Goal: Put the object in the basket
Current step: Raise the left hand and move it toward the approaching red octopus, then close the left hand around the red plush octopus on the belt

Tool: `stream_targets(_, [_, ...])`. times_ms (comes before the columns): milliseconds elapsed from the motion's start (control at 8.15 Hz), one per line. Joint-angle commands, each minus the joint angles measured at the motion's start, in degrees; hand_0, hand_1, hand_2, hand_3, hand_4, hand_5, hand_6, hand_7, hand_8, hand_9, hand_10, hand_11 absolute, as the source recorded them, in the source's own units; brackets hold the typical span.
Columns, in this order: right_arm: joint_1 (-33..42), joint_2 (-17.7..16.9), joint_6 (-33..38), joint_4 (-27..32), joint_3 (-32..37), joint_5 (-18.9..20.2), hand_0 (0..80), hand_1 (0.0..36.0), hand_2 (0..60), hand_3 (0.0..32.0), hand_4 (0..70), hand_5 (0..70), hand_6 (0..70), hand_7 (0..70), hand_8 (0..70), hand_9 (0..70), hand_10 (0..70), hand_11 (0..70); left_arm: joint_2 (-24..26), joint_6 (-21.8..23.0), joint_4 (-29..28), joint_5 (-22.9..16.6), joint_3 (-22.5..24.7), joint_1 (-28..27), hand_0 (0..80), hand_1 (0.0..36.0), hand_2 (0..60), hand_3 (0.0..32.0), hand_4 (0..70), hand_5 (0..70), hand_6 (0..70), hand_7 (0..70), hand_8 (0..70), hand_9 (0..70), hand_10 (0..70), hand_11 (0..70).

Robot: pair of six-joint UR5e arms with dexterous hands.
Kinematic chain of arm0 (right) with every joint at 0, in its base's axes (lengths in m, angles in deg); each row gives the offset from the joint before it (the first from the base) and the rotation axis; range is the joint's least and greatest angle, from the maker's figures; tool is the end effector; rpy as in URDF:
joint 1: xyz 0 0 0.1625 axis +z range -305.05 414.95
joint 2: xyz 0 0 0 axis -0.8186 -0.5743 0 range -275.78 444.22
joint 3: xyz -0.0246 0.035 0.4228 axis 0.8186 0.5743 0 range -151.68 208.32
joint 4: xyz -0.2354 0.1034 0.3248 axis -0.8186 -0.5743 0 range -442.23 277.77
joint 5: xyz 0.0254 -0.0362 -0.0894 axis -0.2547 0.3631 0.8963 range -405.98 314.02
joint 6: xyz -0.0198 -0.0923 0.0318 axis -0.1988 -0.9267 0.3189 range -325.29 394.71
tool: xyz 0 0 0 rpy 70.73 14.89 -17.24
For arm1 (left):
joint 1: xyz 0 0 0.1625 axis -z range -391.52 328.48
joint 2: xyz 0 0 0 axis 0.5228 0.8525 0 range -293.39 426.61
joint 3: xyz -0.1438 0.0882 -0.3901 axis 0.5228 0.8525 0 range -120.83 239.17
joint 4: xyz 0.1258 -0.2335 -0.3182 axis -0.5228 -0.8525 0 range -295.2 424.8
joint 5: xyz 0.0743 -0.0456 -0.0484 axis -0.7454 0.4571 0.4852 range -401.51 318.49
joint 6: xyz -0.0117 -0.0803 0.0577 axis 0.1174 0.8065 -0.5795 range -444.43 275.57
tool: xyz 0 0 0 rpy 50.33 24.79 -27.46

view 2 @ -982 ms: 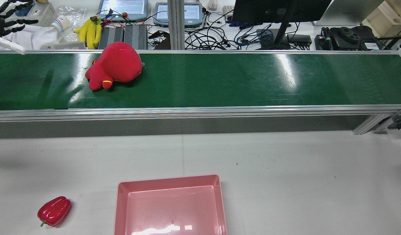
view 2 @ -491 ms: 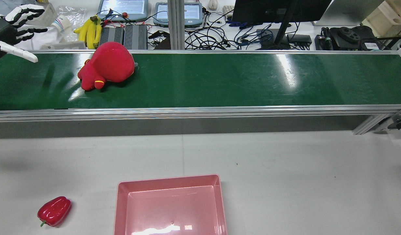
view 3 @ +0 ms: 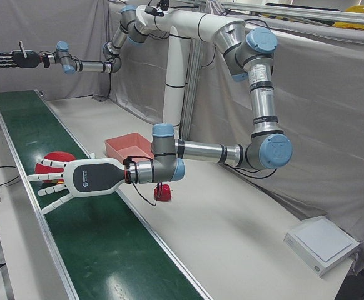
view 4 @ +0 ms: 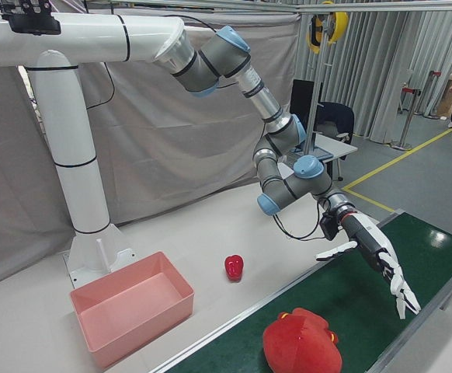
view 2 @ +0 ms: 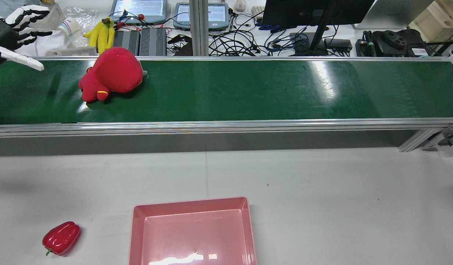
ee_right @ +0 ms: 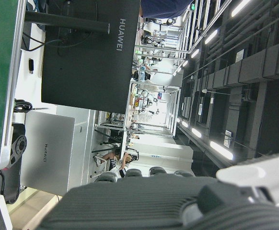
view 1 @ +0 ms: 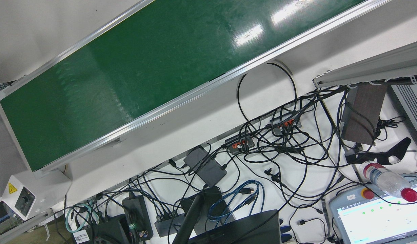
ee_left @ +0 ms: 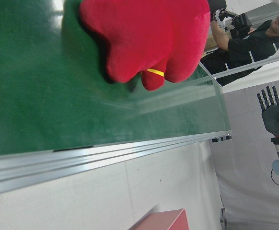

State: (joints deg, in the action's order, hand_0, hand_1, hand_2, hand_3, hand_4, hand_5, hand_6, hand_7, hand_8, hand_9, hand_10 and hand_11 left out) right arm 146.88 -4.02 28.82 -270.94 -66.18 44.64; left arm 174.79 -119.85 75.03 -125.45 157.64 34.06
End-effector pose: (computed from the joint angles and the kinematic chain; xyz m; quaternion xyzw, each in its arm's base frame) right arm 0.1490 -0.4934 0.6484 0.0433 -0.6905 0.7215 0.0286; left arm 0.1197 -0.6115 0.4580 0.1081 0.7930 -0.5394 0.2616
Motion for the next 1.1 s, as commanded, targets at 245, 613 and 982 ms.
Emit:
stream_targets(245, [0.00,0.00,0.00,0.00,-0.08,0.00,0.0,0.0,0.0,0.0,0.0,0.0,0.0,0.0,0.0,0.0,0.0,0.0,0.01,-3.16,-0.03,2.73,0.32,-0.80,54.3,13.6,0.0,25.8,0.0,28.0,3.3,8.2,13.9,13.7,1.9,4.8])
stream_targets(613, [0.00,0.00,0.00,0.00,0.01,0.00,0.0,0.0,0.0,0.0,0.0,0.0,0.0,0.0,0.0,0.0,0.0,0.0,0.10,-5.08,-0.03,2.91,0.05,-2.64,53.9,14.0,0.0,25.0,0.0,28.1,3.4,8.2,14.1,13.6,1.8,4.6])
stream_targets(982, [-0.09,0.00,0.00,0.00,0.01,0.00,0.0,0.0,0.0,0.0,0.0,0.0,0.0,0.0,0.0,0.0,0.0,0.0,0.09,-6.41,-0.03,2.91,-0.03,-3.00,53.7,14.3,0.0,24.6,0.0,28.6,3.4,8.3,14.1,13.7,1.9,4.6])
